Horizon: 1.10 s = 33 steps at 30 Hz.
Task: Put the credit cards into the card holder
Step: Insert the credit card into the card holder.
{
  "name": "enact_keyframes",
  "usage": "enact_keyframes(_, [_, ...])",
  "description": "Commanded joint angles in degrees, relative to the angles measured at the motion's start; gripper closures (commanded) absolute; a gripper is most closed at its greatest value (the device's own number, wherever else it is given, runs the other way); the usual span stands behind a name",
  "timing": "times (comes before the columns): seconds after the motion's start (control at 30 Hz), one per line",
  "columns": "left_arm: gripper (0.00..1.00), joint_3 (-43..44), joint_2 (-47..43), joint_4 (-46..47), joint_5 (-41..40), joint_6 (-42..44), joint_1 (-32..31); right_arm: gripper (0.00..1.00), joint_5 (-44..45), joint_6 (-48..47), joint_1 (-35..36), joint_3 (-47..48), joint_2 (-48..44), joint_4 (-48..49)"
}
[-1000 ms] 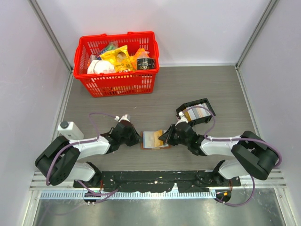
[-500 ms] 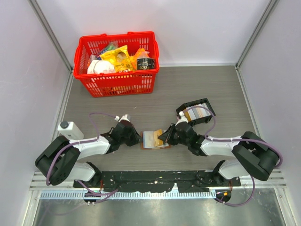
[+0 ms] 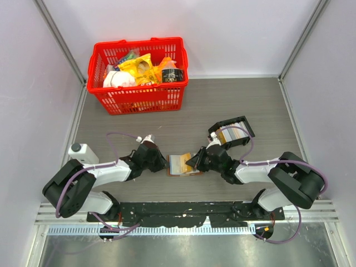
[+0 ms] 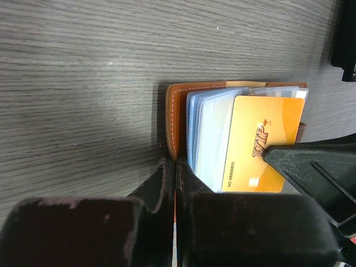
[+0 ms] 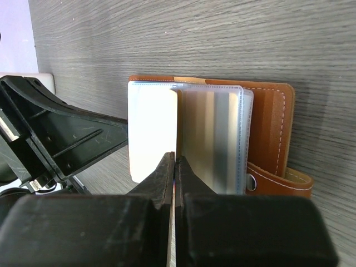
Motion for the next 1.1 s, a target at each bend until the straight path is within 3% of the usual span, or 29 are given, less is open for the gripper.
enact_keyframes(0.0, [1.00, -2.4, 3.1, -10.5, -2.5, 1.6, -0.3, 0.99, 1.5, -1.0, 0.2, -0.8, 0.3, -0.7])
enact_keyframes(0.3, [1.00, -3.0, 2.8, -10.1, -2.5, 1.3, -0.3, 0.99, 5.6, -3.6, 0.0, -0.4, -3.0, -7.0])
enact_keyframes(0.6, [1.00, -2.6, 3.3, -10.3, -2.5, 1.7, -0.3, 0.99, 2.5, -2.4, 0.0, -1.1, -0.3, -1.2])
enact_keyframes(0.9, [1.00, -2.8, 3.5, -10.4, -2.7, 1.7, -0.3, 0.99, 5.7, -3.3, 0.0, -0.3, -7.8, -6.2])
enact_keyframes(1.07, [1.00, -2.5, 3.9, -10.3, -2.6, 1.8, -0.3, 0.99, 4.6, -3.3, 0.1, -0.4, -6.1, -4.5])
